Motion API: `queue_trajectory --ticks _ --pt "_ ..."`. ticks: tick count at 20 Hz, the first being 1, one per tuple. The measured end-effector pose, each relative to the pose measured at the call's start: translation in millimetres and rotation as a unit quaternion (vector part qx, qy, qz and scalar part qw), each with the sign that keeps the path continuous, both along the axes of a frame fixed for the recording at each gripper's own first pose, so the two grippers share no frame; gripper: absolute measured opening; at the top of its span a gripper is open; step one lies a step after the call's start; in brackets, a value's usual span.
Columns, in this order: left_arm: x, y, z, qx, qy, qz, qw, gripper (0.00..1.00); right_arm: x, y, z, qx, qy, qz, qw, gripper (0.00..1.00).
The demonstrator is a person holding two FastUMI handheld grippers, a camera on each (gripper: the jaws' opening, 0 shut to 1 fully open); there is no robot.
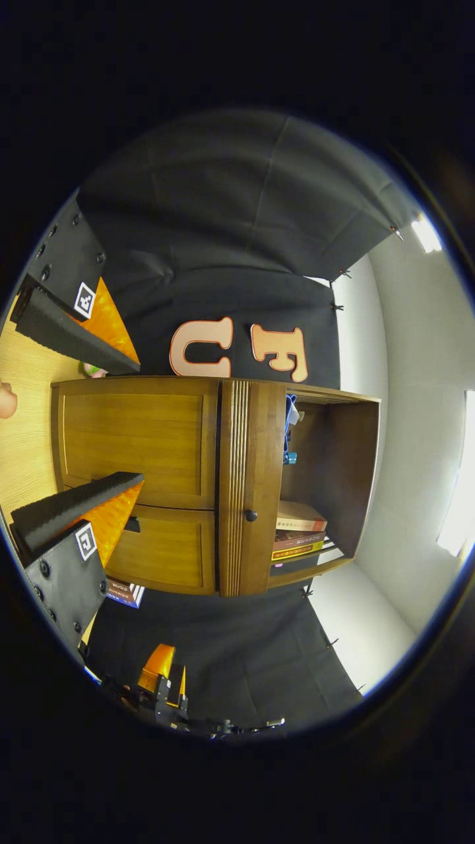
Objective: Open the right door of the double-door shoe cabinet with the right hand, and open the left door with the left hand.
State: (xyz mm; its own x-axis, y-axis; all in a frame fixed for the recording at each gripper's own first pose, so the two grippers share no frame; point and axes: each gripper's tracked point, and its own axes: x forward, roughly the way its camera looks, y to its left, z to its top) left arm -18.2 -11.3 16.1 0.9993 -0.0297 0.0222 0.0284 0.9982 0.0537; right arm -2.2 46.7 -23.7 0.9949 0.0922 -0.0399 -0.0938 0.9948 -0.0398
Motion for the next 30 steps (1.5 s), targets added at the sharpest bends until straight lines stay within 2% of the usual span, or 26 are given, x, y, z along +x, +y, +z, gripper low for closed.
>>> queue_trajectory --ticks 12,15,20,21,24,30 --pt "-4 17 -5 0.003 0.004 0.009 1.0 0.98 37 87 -75 0.004 0.053 0.063 0.997 0.94" --pt "-4 24 -7 0.01 0.006 0.016 1.0 0.95 53 103 -101 0.008 0.072 0.077 0.994 0.94" --pt "-7 35 -6 0.019 0.007 0.027 0.999 0.95 93 120 -140 0.013 0.105 0.073 0.992 0.94" --pt "-9 39 -6 0.022 0.006 0.032 0.999 0.98 99 118 -144 0.01 0.103 0.065 0.992 0.94" --pt "-9 45 -6 0.026 0.005 0.038 0.999 0.96 123 120 -154 0.002 0.097 0.05 0.994 0.94" --pt "-4 53 -12 0.025 0.011 0.044 0.999 0.94 158 140 -184 0.018 0.116 0.061 0.991 0.93"
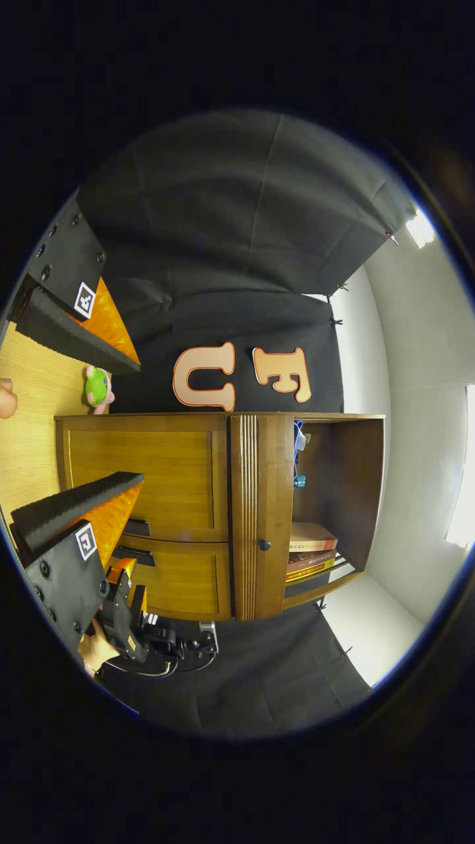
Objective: Open the right door of the double-door shoe cabinet with the right hand, and open the left door with the left hand.
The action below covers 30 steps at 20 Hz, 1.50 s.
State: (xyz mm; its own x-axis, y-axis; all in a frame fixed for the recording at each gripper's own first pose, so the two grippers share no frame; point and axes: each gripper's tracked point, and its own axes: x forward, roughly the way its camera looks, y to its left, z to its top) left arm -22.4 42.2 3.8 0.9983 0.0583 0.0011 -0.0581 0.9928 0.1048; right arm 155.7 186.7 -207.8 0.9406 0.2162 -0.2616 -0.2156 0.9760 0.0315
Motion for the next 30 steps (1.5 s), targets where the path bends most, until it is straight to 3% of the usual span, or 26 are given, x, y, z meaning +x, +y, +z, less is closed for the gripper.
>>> queue_trajectory --ticks 1,2,5,6,7,8,9,13,14,15,16,21,30 --pt "0 1 -3 -0.003 0.001 0.002 1.0 0.94 5 2 -4 0.002 0.003 -0.001 1.0 0.92" --pt "2 3 -6 -0.006 0.003 0.004 1.0 0.95 10 5 -7 0.003 0.004 -0.002 1.0 1.0" --pt "1 4 -10 -0.012 0.005 0.002 1.0 0.98 22 8 -12 0.004 0.004 -0.006 1.0 0.89" --pt "1 6 -10 -0.01 0.005 0.004 1.0 0.96 25 9 -15 0.006 0.005 -0.007 1.0 0.98" --pt "1 7 -10 -0.008 0.004 0.007 1.0 0.96 28 10 -17 0.008 0.007 -0.006 1.0 0.81" --pt "1 9 -8 -0.006 0.003 0.008 1.0 0.97 30 12 -18 0.011 0.01 -0.005 1.0 0.78" --pt "1 10 -7 -0.006 0.002 0.009 1.0 0.97 33 14 -20 0.014 0.012 -0.004 1.0 0.83" --pt "-1 10 -6 -0.002 0.0 0.011 1.0 0.95 38 16 -23 0.022 0.018 -0.006 1.0 0.43" --pt "-3 11 -6 -0.001 0.0 0.012 1.0 0.95 38 18 -25 0.026 0.022 -0.004 0.999 0.5" --pt "-4 10 -6 0.001 -0.001 0.013 1.0 0.96 38 19 -28 0.028 0.028 0.0 0.999 0.34" --pt "-4 11 -5 0.003 -0.002 0.015 1.0 0.96 36 18 -27 0.03 0.027 -0.002 0.999 0.42" --pt "-8 11 -4 0.003 -0.002 0.021 1.0 0.96 25 14 -27 0.02 0.031 0.003 0.999 0.34" --pt "-7 -2 -7 -0.002 0.002 0.012 1.0 0.96 -33 -10 -12 0.036 0.035 0.051 0.997 0.33"
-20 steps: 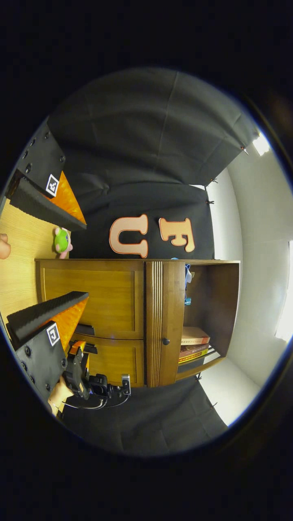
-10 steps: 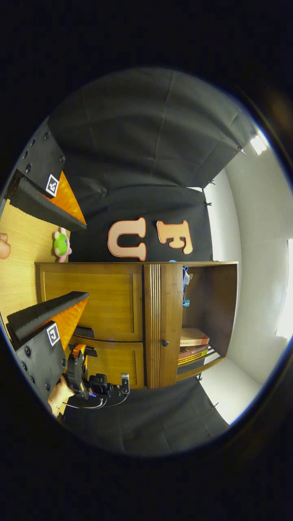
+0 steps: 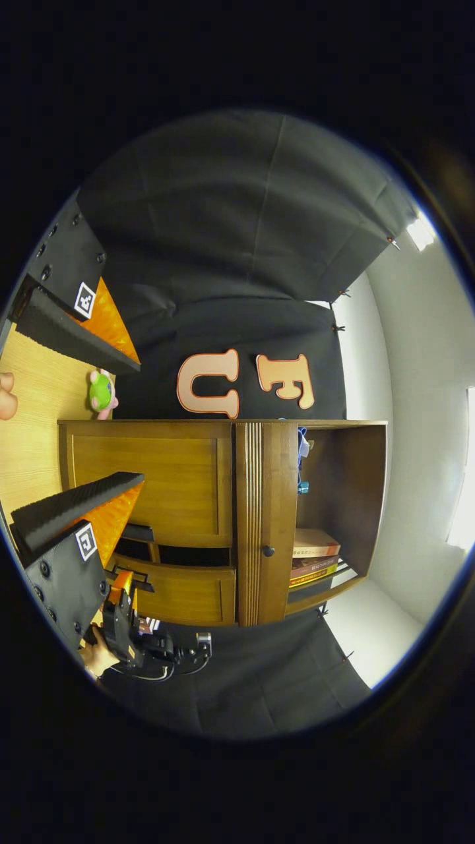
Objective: Open the right door of the double-door shoe cabinet with the right hand, and open the left door with the left hand.
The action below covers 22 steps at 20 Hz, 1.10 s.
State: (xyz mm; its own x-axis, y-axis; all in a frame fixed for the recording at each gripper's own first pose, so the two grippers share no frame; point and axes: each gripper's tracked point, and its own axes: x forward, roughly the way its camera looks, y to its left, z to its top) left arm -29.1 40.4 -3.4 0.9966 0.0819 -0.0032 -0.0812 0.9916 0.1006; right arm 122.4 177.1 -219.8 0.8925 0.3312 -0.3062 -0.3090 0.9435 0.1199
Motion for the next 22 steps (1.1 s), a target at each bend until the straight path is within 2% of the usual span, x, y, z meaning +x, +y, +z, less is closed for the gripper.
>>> queue_trajectory --ticks 8,16,17,18,19,20,21,22 --pt "-4 -17 1 0.002 0.0 -0.015 1.0 0.97 -52 -39 13 0.006 0.0 0.002 1.0 0.33" --pt "-11 -40 4 0.001 -0.001 -0.036 0.999 0.96 -78 -88 22 0.004 0.0 -0.013 1.0 0.31" --pt "-11 -43 3 0.001 0.0 -0.039 0.999 0.96 -82 -94 22 0.003 -0.001 -0.017 1.0 0.2" --pt "-12 -46 3 0.002 0.0 -0.041 0.999 0.96 -91 -96 25 0.002 -0.001 -0.022 1.0 0.19" --pt "-11 -50 3 0.002 0.0 -0.044 0.999 0.96 -94 -103 25 0.001 -0.001 -0.028 1.0 0.35" --pt "-11 -53 4 0.002 0.001 -0.046 0.999 0.95 -99 -110 27 -0.002 -0.001 -0.034 0.999 0.34" --pt "-11 -56 4 0.001 0.001 -0.049 0.999 0.95 -100 -116 28 -0.006 -0.003 -0.04 0.999 0.23" --pt "-12 -58 4 0.001 0.001 -0.051 0.999 0.95 -103 -122 29 -0.013 -0.004 -0.046 0.999 0.21"
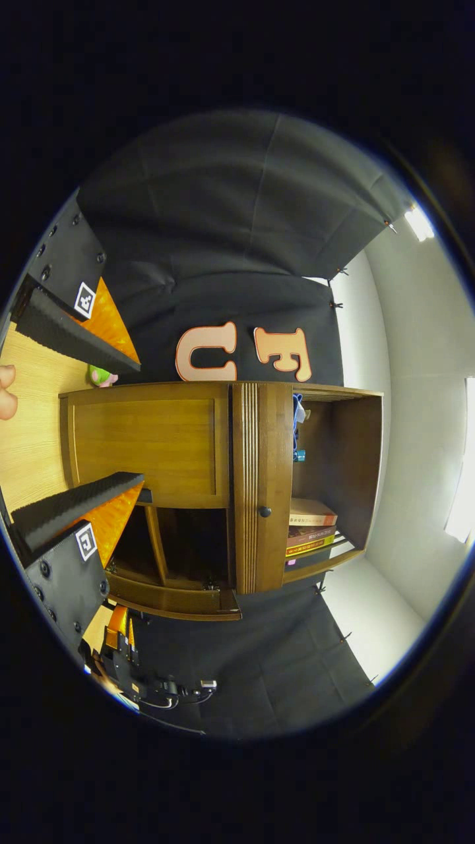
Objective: Open the right door of the double-door shoe cabinet with the right hand, and open the left door with the left hand.
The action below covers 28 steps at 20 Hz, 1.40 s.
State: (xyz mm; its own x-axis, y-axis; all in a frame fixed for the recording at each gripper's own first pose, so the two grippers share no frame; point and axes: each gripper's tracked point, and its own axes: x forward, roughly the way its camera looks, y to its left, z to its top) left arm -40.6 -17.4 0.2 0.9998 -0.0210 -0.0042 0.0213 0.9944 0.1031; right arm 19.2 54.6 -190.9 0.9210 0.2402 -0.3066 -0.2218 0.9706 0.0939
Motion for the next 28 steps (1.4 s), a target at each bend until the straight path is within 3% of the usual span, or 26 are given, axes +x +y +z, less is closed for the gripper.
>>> queue_trajectory --ticks 3,4,5,14,15,16,17,18,19,20,21,23,27,28 --pt "0 -9 -1 -0.002 0.002 -0.007 1.0 0.95 -6 -17 1 -0.014 -0.002 -0.015 1.0 0.16" --pt "0 -11 -2 -0.003 0.004 -0.008 1.0 0.95 -7 -22 2 -0.016 -0.002 -0.019 1.0 0.25" --pt "1 -12 -3 -0.004 0.006 -0.009 1.0 0.95 -8 -27 2 -0.018 -0.003 -0.023 1.0 0.14" --pt "6 -25 -3 -0.003 0.009 -0.012 1.0 0.97 -13 -82 6 -0.035 -0.012 -0.048 0.998 0.07" --pt "7 -26 -3 -0.002 0.009 -0.013 1.0 0.96 -14 -89 5 -0.036 -0.013 -0.05 0.998 0.17" --pt "8 -29 -3 -0.001 0.009 -0.013 1.0 0.95 -14 -97 5 -0.035 -0.013 -0.053 0.998 0.06" --pt "7 -29 -4 -0.001 0.009 -0.014 1.0 0.95 -12 -103 5 -0.034 -0.014 -0.056 0.998 0.05" --pt "7 -29 -5 -0.002 0.01 -0.016 1.0 0.95 -12 -110 5 -0.034 -0.016 -0.058 0.998 0.16" --pt "7 -30 -5 -0.003 0.012 -0.017 1.0 0.95 -12 -116 5 -0.033 -0.019 -0.061 0.997 0.05" --pt "7 -32 -6 -0.002 0.013 -0.018 1.0 0.95 -12 -123 5 -0.03 -0.02 -0.064 0.997 0.15" --pt "8 -33 -7 -0.001 0.014 -0.019 1.0 0.95 -12 -128 4 -0.028 -0.02 -0.065 0.997 0.04" --pt "9 -38 -8 -0.001 0.016 -0.022 1.0 0.95 -11 -139 5 -0.023 -0.02 -0.067 0.997 0.0" --pt "16 -48 -12 -0.005 0.019 -0.028 0.999 0.95 -8 -159 3 -0.011 -0.02 -0.07 0.997 0.04" --pt "16 -50 -14 -0.005 0.021 -0.029 0.999 0.95 -8 -163 3 -0.008 -0.022 -0.071 0.997 0.14"
